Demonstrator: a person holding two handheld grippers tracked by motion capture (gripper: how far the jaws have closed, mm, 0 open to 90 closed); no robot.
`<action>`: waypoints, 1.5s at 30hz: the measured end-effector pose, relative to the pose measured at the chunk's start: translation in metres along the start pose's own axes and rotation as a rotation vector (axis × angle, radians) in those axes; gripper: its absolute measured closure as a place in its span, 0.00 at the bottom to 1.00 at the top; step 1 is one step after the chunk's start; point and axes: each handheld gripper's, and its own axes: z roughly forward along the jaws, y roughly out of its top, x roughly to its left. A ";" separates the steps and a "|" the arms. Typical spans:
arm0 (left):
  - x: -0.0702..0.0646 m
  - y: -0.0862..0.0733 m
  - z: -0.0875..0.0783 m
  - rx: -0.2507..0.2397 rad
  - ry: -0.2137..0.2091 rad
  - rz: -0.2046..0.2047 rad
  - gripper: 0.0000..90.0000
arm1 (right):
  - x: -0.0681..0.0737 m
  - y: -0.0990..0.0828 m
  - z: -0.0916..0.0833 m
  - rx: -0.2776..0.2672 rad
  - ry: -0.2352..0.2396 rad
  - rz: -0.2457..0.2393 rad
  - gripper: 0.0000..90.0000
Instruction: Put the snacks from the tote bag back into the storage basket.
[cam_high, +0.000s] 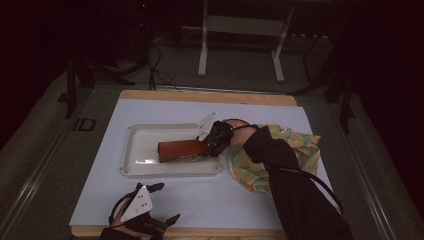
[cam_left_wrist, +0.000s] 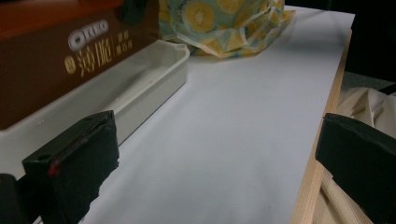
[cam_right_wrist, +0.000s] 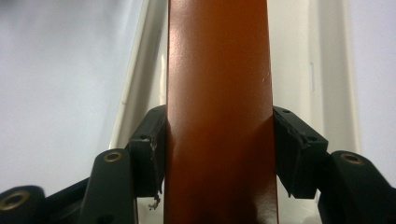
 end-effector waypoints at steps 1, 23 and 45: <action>0.000 0.000 0.000 0.000 0.000 0.000 0.00 | 0.000 -0.001 0.003 0.004 0.004 -0.005 0.47; 0.000 0.000 0.000 -0.002 -0.001 -0.002 0.00 | -0.007 -0.013 0.037 0.090 0.016 0.065 0.47; 0.001 0.000 -0.002 -0.011 0.010 -0.006 0.00 | -0.010 -0.009 0.023 0.081 0.013 0.120 0.33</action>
